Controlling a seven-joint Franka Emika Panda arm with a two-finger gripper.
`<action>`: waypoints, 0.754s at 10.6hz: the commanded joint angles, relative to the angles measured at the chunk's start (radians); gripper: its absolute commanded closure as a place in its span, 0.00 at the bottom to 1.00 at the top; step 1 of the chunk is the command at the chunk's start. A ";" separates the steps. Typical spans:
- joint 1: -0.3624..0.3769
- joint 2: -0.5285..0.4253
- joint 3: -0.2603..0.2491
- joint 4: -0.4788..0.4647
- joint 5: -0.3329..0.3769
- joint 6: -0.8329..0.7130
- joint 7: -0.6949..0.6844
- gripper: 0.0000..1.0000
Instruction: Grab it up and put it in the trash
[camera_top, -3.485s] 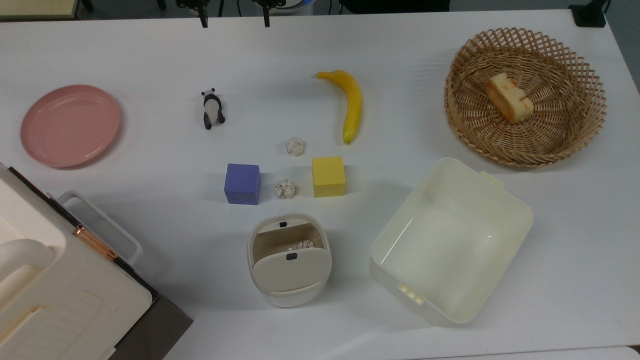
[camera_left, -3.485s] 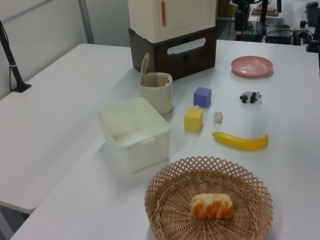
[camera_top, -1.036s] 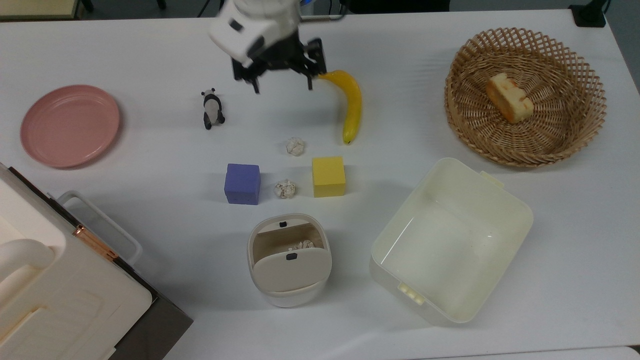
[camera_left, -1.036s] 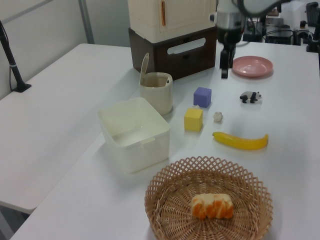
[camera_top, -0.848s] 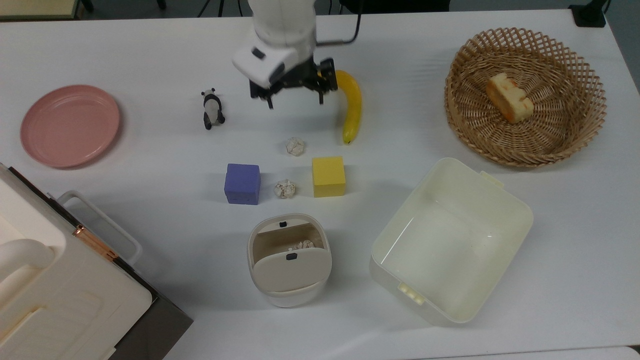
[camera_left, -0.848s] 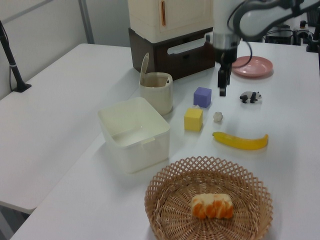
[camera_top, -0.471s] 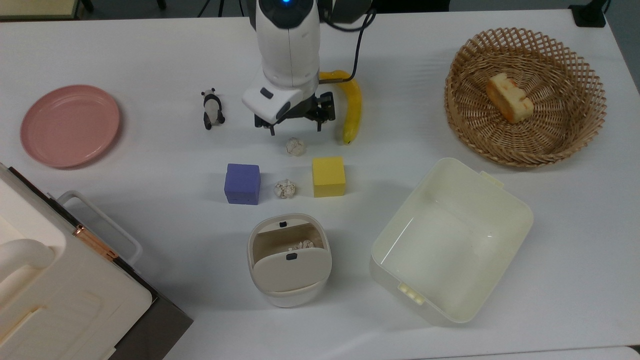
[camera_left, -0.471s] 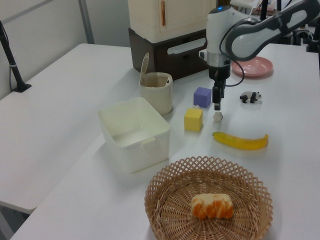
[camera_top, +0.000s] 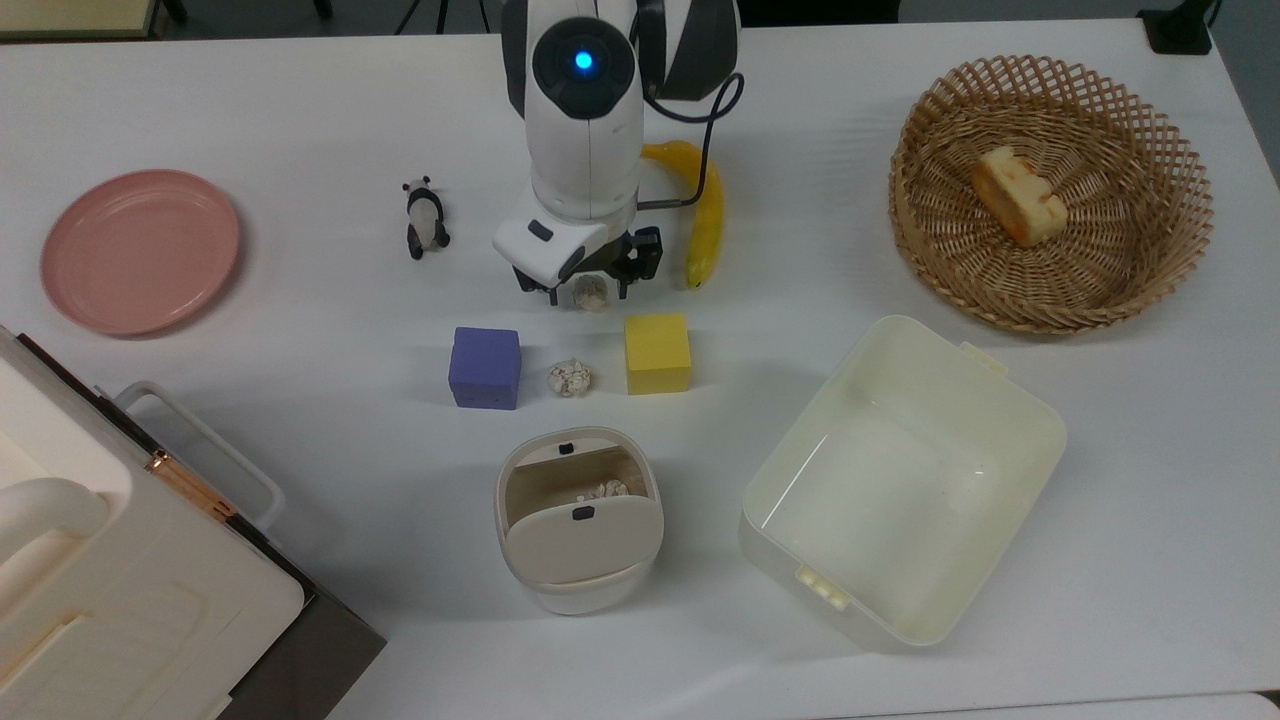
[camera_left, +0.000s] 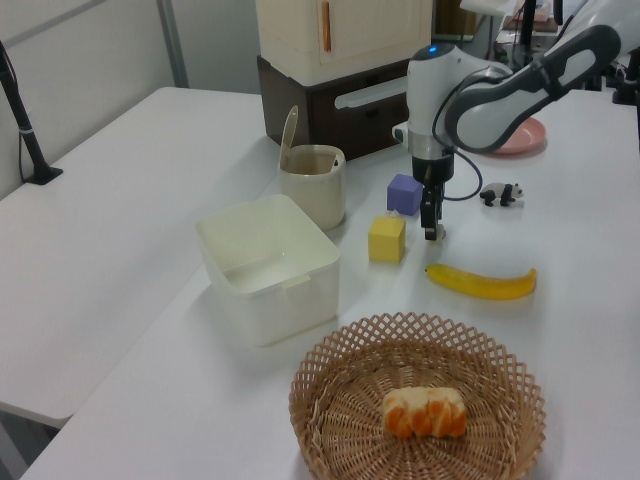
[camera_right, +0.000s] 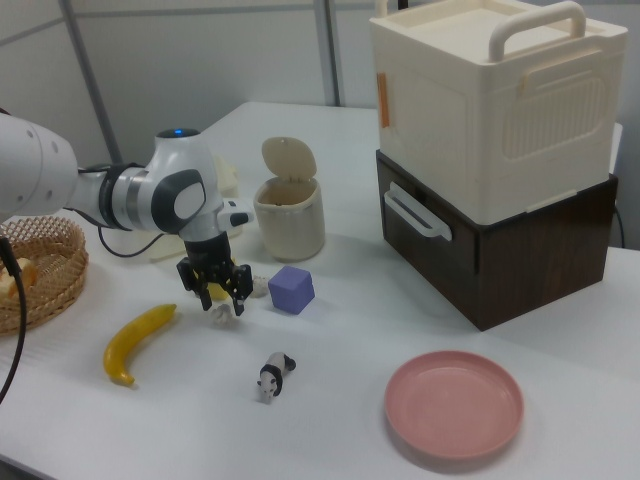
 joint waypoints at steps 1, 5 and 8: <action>0.013 0.000 -0.006 -0.022 -0.027 0.033 0.017 0.67; 0.011 -0.043 -0.006 -0.006 -0.027 -0.042 0.017 0.81; 0.004 -0.041 -0.006 0.121 -0.028 -0.058 0.016 0.81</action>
